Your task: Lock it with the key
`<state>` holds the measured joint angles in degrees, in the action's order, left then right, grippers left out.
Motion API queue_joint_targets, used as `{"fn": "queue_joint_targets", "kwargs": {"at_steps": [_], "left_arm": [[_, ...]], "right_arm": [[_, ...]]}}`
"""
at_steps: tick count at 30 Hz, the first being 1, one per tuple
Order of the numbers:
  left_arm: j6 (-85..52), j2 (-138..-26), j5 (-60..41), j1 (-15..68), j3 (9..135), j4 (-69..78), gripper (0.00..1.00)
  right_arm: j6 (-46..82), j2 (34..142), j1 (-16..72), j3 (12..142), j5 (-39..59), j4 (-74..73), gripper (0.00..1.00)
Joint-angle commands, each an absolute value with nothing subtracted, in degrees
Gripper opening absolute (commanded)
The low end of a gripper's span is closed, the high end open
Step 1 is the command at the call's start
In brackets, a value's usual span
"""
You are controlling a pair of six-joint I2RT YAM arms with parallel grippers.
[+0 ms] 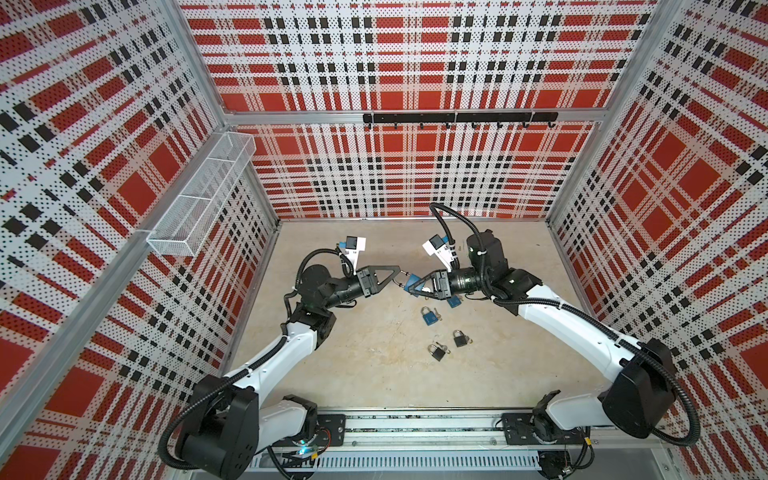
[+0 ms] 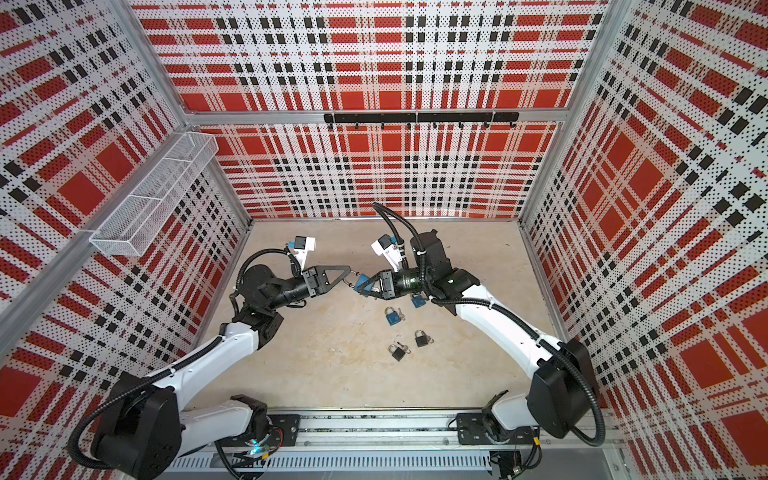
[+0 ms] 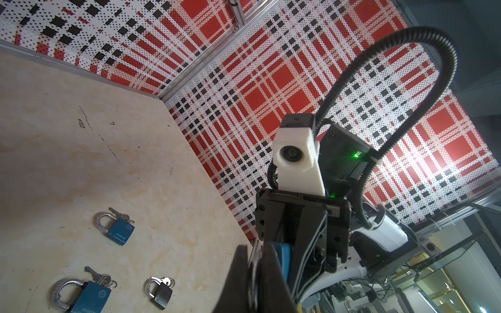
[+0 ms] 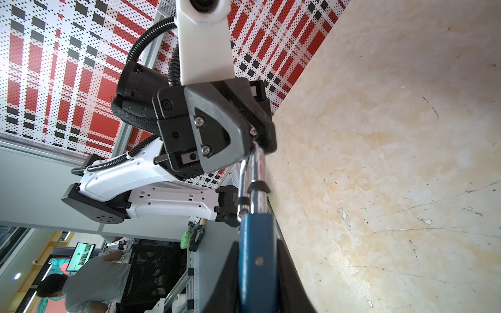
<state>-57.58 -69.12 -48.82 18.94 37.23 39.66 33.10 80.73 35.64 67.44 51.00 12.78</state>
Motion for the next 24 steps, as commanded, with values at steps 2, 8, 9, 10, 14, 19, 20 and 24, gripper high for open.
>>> {"fn": "queue_joint_targets", "kwargs": {"at_steps": [2,8,9,10,14,19,20,24], "left_arm": [[-55.90,-71.68,-45.18,19.34,34.89,34.66,0.02],[-56.07,-72.10,-45.27,19.13,34.89,34.87,0.08],[-56.11,-72.13,-45.27,19.19,34.90,34.86,0.08],[-56.13,-72.11,-45.26,19.16,34.90,34.84,0.08],[-56.25,-72.14,-45.23,18.99,34.85,34.94,0.08],[-56.33,-72.39,-44.82,18.63,34.54,34.91,0.09],[-56.34,-72.45,-44.82,18.58,34.44,34.96,0.09],[-56.57,-72.64,-45.01,18.53,34.55,35.19,0.12]], "right_arm": [[32.90,77.76,37.44,69.15,60.01,-1.12,0.00],[33.20,77.83,37.44,69.16,59.95,-1.41,0.00],[33.23,77.78,37.39,69.18,59.94,-1.40,0.00],[33.42,77.78,37.43,69.08,60.02,-1.60,0.00],[34.51,77.86,37.36,68.91,60.38,-2.95,0.00],[35.59,77.93,37.43,68.82,60.82,-4.34,0.00],[35.60,77.94,37.38,68.82,60.91,-4.39,0.00],[35.50,77.78,37.43,68.83,60.82,-4.21,0.00]]}}
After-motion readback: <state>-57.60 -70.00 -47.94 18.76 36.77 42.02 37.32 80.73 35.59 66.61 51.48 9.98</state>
